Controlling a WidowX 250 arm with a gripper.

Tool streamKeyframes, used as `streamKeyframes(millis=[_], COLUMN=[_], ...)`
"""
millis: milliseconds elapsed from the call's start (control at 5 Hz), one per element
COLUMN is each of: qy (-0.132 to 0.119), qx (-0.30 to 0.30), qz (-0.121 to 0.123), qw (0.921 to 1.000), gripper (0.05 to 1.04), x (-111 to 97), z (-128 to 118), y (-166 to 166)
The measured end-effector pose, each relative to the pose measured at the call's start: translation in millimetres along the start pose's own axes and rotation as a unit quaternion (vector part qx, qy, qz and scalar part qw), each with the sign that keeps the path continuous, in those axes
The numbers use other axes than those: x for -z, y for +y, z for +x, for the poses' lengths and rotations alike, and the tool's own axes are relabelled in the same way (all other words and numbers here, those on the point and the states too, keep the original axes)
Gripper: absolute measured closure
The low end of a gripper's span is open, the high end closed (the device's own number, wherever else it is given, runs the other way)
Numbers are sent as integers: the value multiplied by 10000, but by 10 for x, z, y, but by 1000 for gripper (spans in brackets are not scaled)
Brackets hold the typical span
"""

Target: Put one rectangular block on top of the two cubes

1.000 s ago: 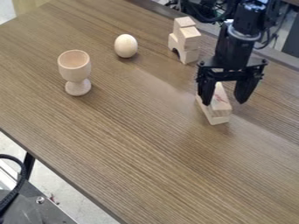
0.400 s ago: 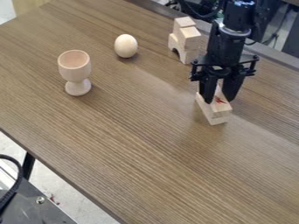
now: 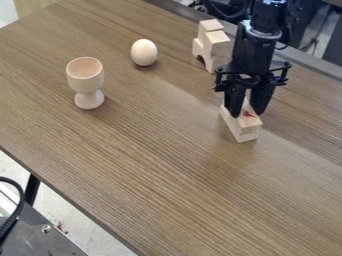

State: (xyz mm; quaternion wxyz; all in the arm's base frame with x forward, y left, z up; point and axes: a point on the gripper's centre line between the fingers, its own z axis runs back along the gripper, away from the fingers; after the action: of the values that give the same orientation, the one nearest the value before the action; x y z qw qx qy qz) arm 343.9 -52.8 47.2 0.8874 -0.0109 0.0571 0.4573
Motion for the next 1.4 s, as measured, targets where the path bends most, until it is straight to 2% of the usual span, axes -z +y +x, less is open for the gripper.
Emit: streamKeyframes(millis=[200, 400, 600, 800, 1400], qy=[-156, -477, -559, -643, -483], qx=[81, 154, 182, 163, -275], qz=[-227, -772, -909, -975, -898], qw=[9996, 9958, 9941, 9930, 9944], gripper=[594, 594, 594, 594, 594], x=[-202, -673, -908, -1099, -1086], z=[52, 93, 120, 247, 814], y=[-112, -257, -321, -352, -286])
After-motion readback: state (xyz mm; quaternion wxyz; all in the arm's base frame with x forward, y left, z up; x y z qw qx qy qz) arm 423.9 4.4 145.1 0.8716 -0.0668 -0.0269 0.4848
